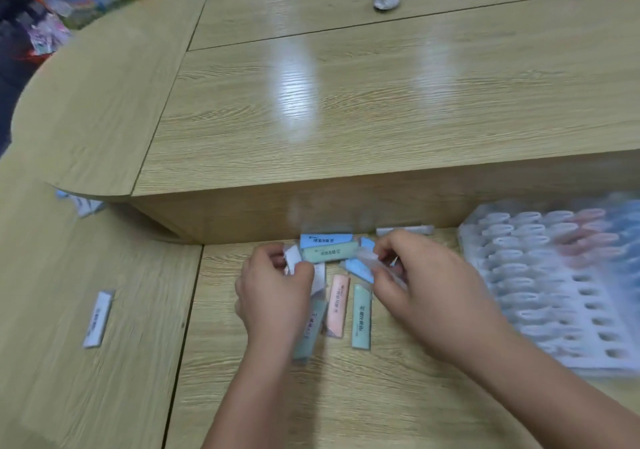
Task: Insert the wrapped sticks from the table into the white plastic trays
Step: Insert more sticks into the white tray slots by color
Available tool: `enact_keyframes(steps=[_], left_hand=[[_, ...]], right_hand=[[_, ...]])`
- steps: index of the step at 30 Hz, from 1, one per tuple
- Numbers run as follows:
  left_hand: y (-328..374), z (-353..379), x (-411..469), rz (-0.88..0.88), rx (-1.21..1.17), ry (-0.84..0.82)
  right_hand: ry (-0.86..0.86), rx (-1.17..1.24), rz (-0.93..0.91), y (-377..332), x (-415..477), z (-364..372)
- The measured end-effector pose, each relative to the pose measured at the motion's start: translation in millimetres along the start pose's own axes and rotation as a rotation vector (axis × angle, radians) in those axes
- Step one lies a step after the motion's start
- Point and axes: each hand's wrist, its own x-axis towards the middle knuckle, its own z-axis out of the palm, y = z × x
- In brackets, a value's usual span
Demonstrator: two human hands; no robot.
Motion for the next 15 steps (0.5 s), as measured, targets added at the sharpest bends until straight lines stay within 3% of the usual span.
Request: enact_keyframes(steps=[4,8,15], left_hand=[[5.0,-5.1,-3.6,0.004,-0.222,0.116],[22.7,-14.4,-28.8,0.148,-0.349,0.173],[99.1,18.4,-99.3,0.454,-0.565,-0.086]], right_hand=[[0.098,0.228,-0.028,10.3,-11.7,-38.0],[0.266,0.254,-0.054,37.9,-29.9,-82.3],[0.493,0.391,0.102,107.1,-63.4,-132.6]])
